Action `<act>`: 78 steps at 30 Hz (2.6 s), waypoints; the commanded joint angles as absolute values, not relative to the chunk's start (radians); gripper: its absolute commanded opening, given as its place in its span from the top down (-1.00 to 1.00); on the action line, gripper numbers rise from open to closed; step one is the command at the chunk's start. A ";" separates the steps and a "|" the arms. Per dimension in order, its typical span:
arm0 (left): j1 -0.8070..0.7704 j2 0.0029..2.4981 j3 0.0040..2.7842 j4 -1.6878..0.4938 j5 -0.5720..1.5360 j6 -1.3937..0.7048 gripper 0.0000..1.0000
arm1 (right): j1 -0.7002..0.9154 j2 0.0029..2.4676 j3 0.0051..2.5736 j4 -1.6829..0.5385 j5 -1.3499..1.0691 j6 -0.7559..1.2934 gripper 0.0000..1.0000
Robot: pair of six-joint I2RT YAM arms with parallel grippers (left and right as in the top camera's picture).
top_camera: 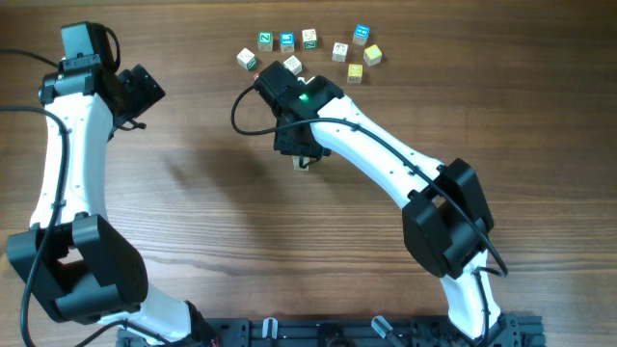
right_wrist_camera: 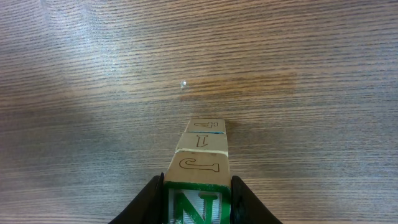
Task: Form a tower
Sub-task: 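Lower the held N block onto the top of the white block, then open the right gripper and move it left away from the stack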
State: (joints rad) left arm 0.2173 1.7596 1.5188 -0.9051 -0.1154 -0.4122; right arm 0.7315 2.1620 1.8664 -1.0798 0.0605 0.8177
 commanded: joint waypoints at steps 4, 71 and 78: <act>0.220 1.741 1.532 -0.904 -0.125 -0.401 -1.00 | 0.730 2.186 1.855 -1.078 0.059 0.811 0.59; 0.220 1.741 1.532 -0.904 -0.125 -0.401 -1.00 | 0.999 2.206 1.968 -0.991 0.398 0.646 0.90; 0.220 1.741 1.532 -0.904 -0.125 -0.401 -1.00 | 1.021 2.300 1.968 -0.950 0.428 0.514 0.91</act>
